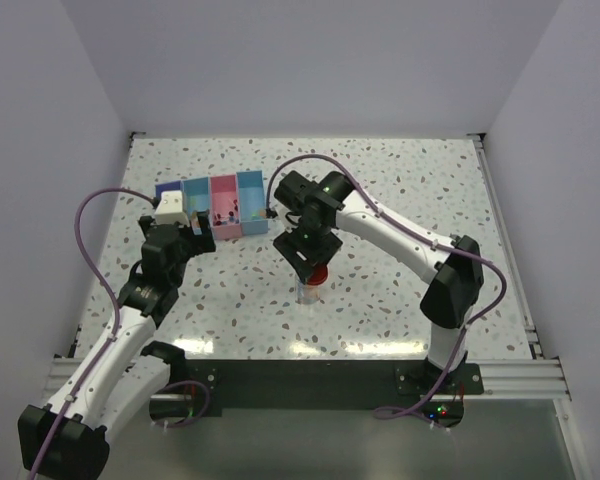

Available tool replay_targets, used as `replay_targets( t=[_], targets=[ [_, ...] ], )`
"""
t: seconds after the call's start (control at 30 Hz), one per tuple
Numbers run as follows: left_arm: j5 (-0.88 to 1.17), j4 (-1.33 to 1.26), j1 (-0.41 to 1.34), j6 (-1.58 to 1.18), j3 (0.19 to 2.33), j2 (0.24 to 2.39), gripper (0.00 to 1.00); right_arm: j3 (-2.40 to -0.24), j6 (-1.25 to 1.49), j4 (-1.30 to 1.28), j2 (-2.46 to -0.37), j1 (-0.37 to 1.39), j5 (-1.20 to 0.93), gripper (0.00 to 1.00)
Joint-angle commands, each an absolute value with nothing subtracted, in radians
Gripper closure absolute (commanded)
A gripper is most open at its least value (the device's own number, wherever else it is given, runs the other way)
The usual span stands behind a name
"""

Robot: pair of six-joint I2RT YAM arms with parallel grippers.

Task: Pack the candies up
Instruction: Close the bottle lid on the packing bottle.

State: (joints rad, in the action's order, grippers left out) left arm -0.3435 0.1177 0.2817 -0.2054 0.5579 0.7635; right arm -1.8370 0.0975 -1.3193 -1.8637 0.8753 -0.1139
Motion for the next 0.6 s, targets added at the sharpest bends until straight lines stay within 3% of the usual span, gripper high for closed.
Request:
replay_targets(
  t=[0.0,0.57],
  targets=[
    [-0.370,0.089,0.278,-0.181,0.558,0.756,0.05,-1.878,0.115,-1.332,-1.874,0.896,-0.055,0.71],
    [-0.357,0.087,0.279,-0.178,0.558,0.752,0.05,-1.865,0.123,-1.258,-1.927,0.904,-0.008,0.71]
  ],
)
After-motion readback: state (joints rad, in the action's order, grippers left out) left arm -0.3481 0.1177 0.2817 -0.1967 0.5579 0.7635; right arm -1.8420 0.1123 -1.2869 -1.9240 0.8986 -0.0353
